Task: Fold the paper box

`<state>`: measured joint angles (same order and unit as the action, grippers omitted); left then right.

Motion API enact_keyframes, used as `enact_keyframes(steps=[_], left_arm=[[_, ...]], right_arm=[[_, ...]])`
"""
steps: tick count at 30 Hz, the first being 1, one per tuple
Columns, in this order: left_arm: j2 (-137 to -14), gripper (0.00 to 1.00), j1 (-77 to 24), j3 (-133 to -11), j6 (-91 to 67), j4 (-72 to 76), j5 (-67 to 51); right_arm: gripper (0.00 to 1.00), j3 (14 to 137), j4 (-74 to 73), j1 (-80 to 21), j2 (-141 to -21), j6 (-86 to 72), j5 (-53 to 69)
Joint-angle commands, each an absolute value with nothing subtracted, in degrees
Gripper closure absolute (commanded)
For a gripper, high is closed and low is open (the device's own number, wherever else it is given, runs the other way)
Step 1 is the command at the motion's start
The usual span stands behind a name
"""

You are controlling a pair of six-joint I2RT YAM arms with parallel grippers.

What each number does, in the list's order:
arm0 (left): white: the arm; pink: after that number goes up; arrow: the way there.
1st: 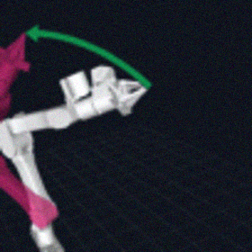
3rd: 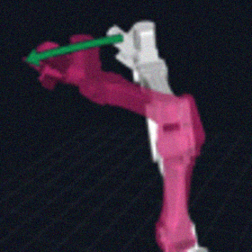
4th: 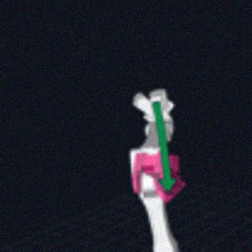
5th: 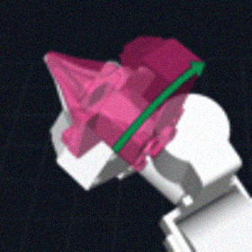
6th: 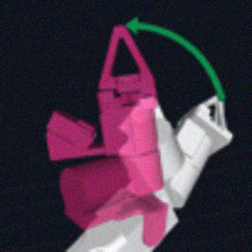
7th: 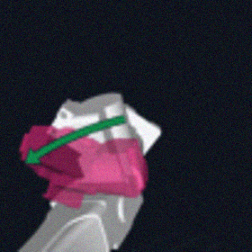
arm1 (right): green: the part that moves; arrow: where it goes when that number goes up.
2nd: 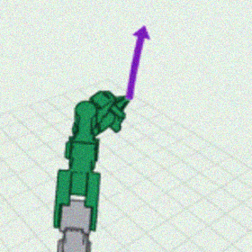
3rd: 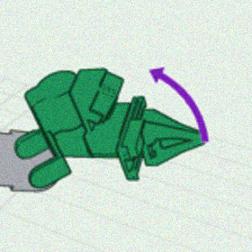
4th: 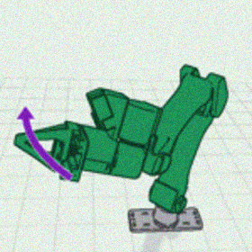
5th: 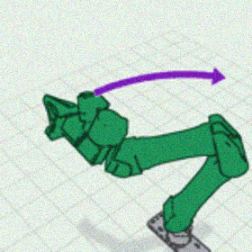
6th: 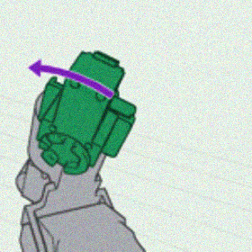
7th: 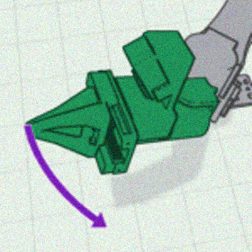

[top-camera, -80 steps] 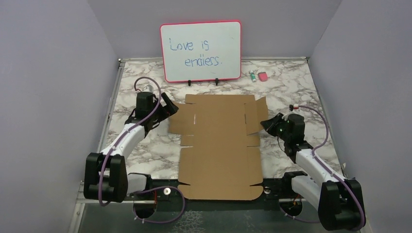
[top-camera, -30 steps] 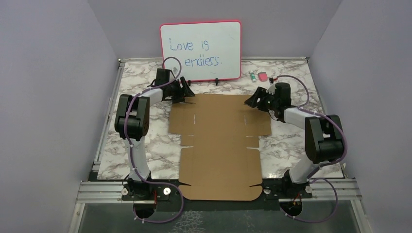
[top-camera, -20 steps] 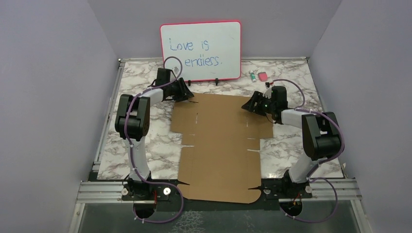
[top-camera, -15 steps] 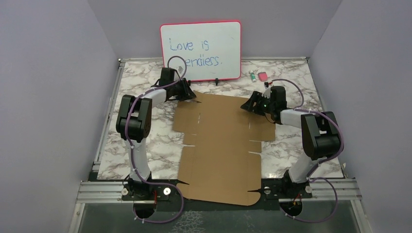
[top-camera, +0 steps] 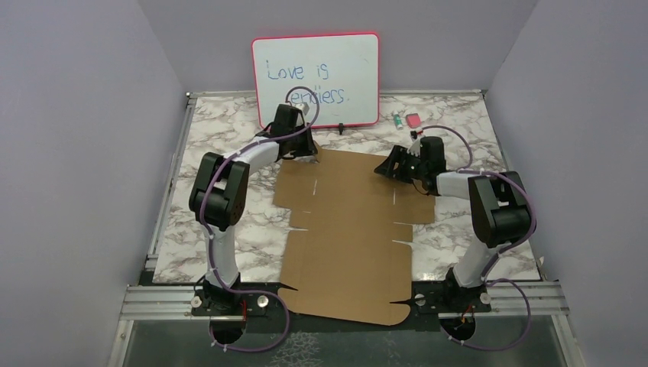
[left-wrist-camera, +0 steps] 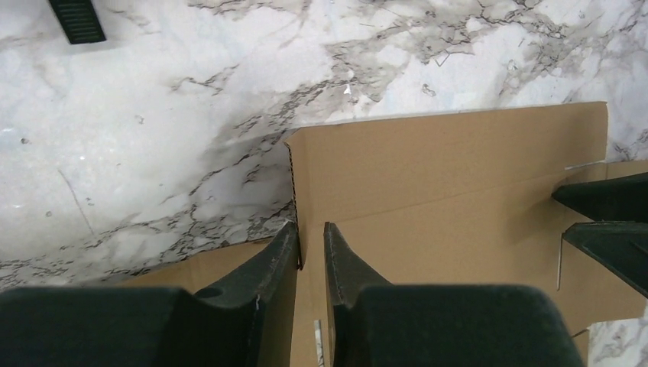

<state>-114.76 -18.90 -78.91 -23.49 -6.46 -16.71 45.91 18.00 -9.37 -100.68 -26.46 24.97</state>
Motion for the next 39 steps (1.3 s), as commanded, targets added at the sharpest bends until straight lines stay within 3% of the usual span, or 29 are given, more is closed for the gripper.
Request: enact_keyframes(steps=[1, 11, 18, 29, 39], left_arm=[[-113.23, 0.81, -21.8, -82.14, -18.66, -9.91, -8.61], [-115.09, 0.81, -27.07, -88.35, -12.94, -16.36, 5.03], [-118.81, 0.81, -28.31, -92.15, -12.23, -18.51, 6.5], [-119.73, 1.0, -29.44, -94.22, -12.46, -18.63, 6.44], [-117.48, 1.0, -29.53, -92.38, -10.95, -18.59, 8.72]], right_arm=[[0.32, 47.78, 18.77, -10.08, -102.07, -26.54, 25.05], [0.32, 48.75, 18.16, -10.81, -102.48, -26.24, 24.45], [0.32, 49.5, 17.69, -11.33, -102.68, -25.93, 23.93], [0.28, 53.11, 13.5, -11.43, -101.09, -23.46, 20.45], [0.19, 53.58, 6.35, -6.43, -96.2, -20.72, 10.99]])
